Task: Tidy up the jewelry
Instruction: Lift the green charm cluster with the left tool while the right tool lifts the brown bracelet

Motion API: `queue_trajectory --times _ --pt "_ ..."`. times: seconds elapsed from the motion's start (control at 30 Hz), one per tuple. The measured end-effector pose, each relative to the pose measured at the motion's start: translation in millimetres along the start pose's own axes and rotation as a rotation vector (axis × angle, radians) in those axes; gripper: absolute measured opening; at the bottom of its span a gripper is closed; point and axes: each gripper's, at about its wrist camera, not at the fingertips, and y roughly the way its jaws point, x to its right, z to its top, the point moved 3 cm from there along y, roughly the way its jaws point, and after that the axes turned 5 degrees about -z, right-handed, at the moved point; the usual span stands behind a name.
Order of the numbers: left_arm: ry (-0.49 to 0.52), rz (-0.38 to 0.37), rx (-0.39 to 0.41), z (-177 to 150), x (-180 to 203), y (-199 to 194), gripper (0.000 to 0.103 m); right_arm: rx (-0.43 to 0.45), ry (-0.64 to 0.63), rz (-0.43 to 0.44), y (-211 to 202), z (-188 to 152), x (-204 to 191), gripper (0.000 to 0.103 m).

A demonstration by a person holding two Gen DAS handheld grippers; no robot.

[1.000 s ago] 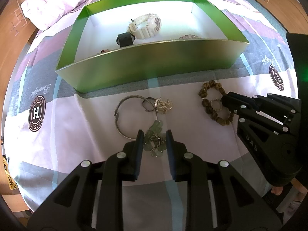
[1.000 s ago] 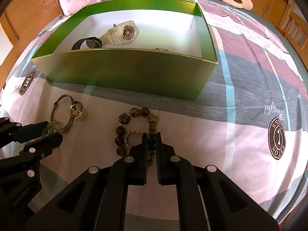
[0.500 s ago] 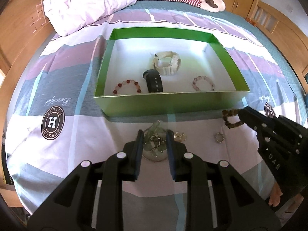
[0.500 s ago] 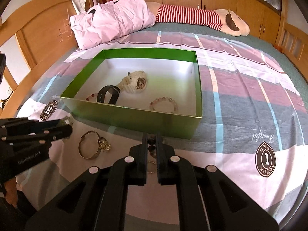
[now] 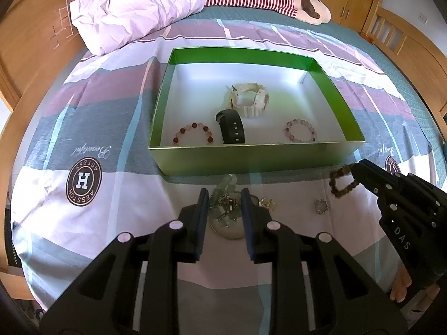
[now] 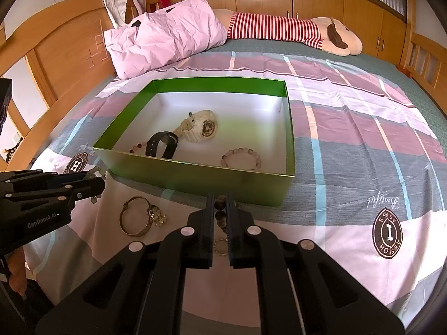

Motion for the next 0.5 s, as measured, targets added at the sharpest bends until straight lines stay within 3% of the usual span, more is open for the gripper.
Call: queue_trajectory --times 0.5 --pt "0.010 0.020 0.003 0.4 1.1 1.7 0.023 0.002 -0.004 0.000 0.9 -0.1 -3.9 0.007"
